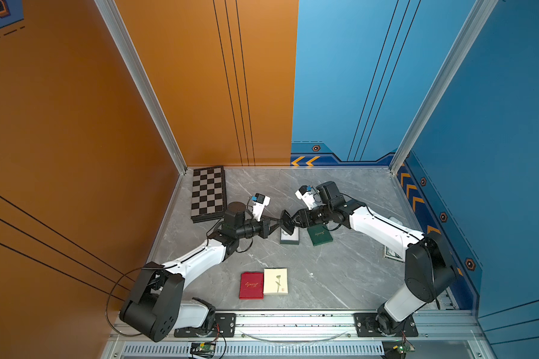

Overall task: Take the necklace out of the lift-off lid jewelry box
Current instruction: Pick up the necklace from the inner lining.

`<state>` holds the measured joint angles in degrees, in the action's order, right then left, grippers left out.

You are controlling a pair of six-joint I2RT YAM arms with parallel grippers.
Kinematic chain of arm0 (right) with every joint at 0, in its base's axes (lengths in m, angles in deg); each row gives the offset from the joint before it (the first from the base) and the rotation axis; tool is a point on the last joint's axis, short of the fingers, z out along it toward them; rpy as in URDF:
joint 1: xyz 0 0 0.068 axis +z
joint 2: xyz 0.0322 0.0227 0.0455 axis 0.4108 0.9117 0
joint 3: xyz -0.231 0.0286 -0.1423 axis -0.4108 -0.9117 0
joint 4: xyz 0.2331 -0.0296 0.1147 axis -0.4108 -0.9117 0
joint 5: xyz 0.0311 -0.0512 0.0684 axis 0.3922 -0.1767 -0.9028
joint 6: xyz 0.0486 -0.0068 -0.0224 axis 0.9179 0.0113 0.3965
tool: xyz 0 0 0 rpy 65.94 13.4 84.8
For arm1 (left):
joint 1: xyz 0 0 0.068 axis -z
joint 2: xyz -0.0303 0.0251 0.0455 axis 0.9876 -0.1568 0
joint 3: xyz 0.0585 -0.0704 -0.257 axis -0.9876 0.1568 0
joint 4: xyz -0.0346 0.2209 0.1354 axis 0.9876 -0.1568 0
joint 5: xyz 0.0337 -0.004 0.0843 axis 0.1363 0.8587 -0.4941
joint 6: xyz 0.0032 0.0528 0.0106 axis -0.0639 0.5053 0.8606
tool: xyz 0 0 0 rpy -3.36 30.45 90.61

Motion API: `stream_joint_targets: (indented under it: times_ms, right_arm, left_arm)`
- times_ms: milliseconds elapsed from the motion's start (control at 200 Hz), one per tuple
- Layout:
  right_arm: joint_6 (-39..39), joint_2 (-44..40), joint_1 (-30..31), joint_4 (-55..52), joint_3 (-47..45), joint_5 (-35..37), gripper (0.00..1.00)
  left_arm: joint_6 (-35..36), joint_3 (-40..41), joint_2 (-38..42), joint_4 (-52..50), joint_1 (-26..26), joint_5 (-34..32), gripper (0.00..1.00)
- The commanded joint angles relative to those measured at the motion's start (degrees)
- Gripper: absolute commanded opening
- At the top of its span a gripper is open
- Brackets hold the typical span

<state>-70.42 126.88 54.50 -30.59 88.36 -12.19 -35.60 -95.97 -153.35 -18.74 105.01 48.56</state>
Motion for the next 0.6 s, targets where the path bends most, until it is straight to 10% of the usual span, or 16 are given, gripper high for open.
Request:
stream_joint_targets:
  times_ms: [0,596]
  right_arm:
    - [-1.20,0.05,-1.03,1.22,-1.06,-2.40,0.49]
    - [0.54,1.22,-3.49,6.18,-3.15,-11.27,0.50]
  left_arm:
    - [0.95,0.80,1.50,1.61,0.49,2.07,0.00]
    - [0.96,2.10,3.43,4.27,1.54,3.22,0.00]
